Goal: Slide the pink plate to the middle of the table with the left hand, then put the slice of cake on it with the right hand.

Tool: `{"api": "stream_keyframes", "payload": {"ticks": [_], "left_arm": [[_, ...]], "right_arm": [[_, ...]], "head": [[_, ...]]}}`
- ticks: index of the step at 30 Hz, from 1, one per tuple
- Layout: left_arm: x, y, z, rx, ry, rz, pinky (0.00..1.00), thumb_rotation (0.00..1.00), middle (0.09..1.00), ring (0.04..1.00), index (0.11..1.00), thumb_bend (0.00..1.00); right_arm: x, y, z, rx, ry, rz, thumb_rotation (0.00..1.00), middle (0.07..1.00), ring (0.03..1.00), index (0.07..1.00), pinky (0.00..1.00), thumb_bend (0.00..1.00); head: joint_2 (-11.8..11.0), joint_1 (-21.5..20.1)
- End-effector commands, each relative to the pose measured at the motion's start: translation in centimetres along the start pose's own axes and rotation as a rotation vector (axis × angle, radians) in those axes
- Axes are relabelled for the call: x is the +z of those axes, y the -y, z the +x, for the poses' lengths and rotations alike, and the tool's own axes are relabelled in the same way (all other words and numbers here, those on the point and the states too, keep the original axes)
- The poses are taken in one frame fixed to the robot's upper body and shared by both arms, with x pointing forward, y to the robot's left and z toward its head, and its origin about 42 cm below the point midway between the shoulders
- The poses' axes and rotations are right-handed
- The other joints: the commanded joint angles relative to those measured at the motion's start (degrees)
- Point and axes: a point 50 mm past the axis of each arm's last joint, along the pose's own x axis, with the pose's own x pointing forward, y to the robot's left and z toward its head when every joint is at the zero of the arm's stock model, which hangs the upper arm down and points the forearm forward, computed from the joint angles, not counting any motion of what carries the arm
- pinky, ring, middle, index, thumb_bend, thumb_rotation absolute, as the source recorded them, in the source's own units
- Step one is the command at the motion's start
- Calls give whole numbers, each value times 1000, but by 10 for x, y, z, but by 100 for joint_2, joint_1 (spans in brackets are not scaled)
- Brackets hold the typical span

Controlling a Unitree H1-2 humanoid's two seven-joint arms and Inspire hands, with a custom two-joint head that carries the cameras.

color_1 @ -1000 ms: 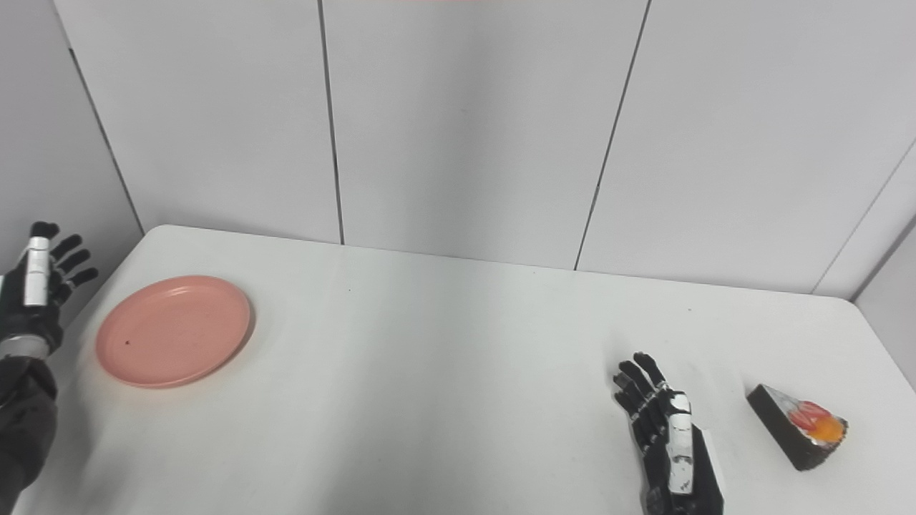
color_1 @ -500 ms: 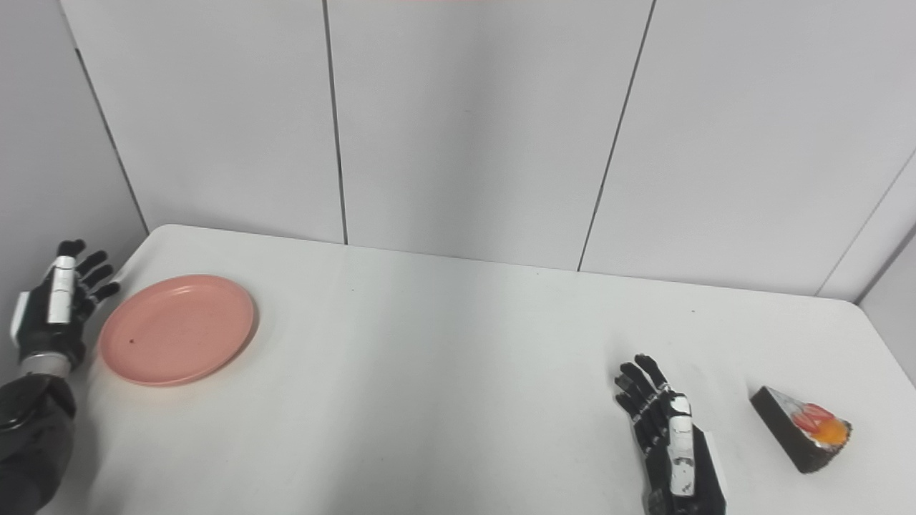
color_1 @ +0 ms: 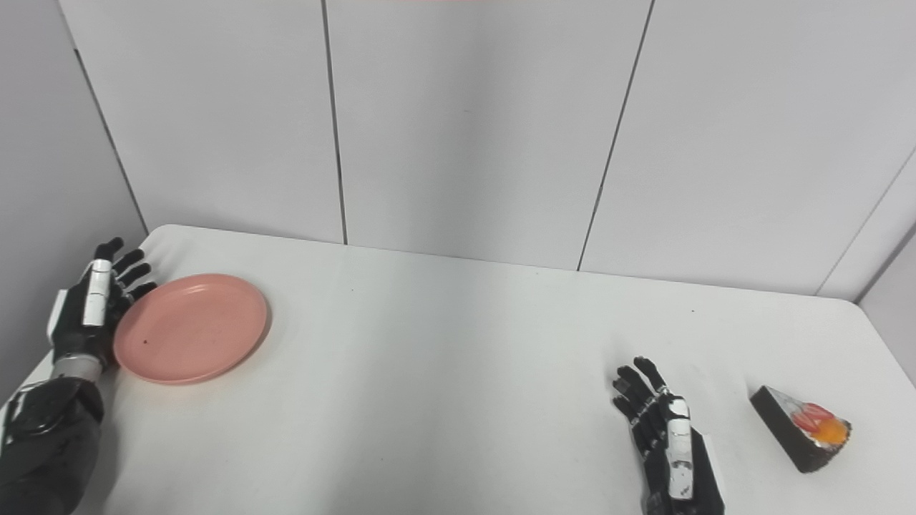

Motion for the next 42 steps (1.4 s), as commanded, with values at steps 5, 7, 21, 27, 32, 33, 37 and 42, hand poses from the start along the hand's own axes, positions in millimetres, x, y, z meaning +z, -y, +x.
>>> {"api": "stream_keyframes", "payload": {"ticks": [5,7,21,27,32,33,37,42], "left_arm": [[0,23,-4,-87,-20,2,737,855,845,830,870,827],[0,27,-5,-103,-24,1,745,863,869,840,884,844],[-8,78,-17,-209,-20,-45,749,871,858,845,889,811],[-9,105,-21,-275,-21,-56,728,885,850,835,899,808],[-16,128,-29,-335,-47,-64,728,877,859,841,891,812],[-18,134,-31,-351,-52,-65,726,875,861,841,891,816],[-23,146,-35,-389,-67,-79,717,852,865,842,898,825],[-26,158,-40,-417,-77,-60,716,862,861,842,904,831]], "right_arm": [[-12,-3,-15,-18,-49,26,931,837,865,865,894,826],[-12,-3,-15,-18,-50,21,934,837,866,869,898,833],[-9,-10,-15,-12,-54,26,925,813,850,873,902,846],[-8,-15,-15,-8,-55,25,936,818,861,882,903,845],[-7,-19,-15,-6,-55,26,934,815,856,883,892,852],[-7,-20,-15,-7,-56,26,934,814,855,882,890,852],[-5,-23,-15,-5,-57,28,932,813,852,878,885,859],[-5,-26,-14,-8,-58,29,920,802,843,867,873,862]], "head": [[37,-55],[52,-82],[99,-197],[118,-267],[141,-339],[153,-362],[172,-408],[211,-524]]}}
